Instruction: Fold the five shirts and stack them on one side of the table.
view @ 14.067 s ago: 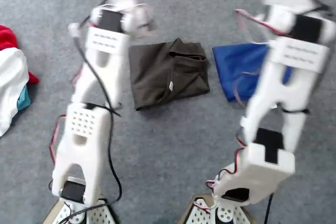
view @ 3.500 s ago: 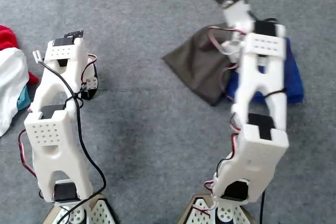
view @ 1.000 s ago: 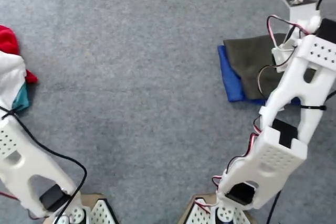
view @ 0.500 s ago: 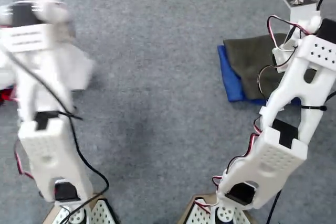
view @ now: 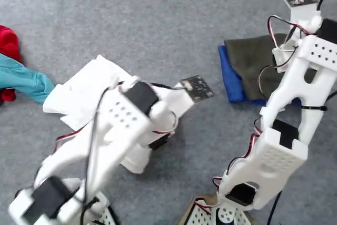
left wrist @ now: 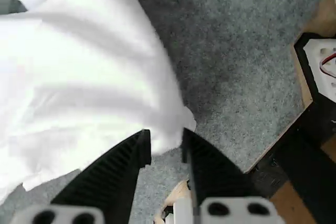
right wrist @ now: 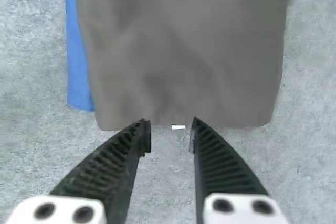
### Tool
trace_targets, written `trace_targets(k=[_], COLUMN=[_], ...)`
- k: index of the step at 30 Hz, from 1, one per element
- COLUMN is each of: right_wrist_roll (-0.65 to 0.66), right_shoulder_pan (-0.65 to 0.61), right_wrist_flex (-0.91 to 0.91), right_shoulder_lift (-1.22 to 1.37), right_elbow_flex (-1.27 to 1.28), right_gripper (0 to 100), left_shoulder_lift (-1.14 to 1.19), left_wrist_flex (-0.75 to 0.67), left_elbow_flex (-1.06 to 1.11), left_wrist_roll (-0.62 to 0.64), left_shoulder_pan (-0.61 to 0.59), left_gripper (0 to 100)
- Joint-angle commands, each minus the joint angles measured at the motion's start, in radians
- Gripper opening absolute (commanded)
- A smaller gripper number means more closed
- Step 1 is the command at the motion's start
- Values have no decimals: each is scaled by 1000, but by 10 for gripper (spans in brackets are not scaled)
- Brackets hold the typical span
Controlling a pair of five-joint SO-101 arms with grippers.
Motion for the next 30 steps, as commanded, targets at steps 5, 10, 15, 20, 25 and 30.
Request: trace_targets(k=[5, 10, 15, 20, 25, 30], right_wrist_roll=[-94, -250, -301, -299, -307, -308], right_shoulder_pan=[-186, -356, -491, -517, -525, -535], right_wrist_flex=[11, 11, 9, -44, -173, -324], right_shoulder_lift=[-64, -64, -79, -38, 38, 127], right_elbow_flex=[99, 168, 211, 262, 363, 440], right_gripper=[136, 229, 243, 83, 78, 80], left_shoulder_lift=[-224, -172, 91, 400, 753, 1030], left_wrist_flex=[-5, -158, -405, -503, -572, -430], left_elbow_flex=[-148, -220, -197, -384, -611, -858], left_wrist_roll=[186, 226, 430, 761, 881, 885], left_shoulder_pan=[-430, -808, -858, -822, -773, -705], left_gripper=[341, 342, 342, 283, 211, 102])
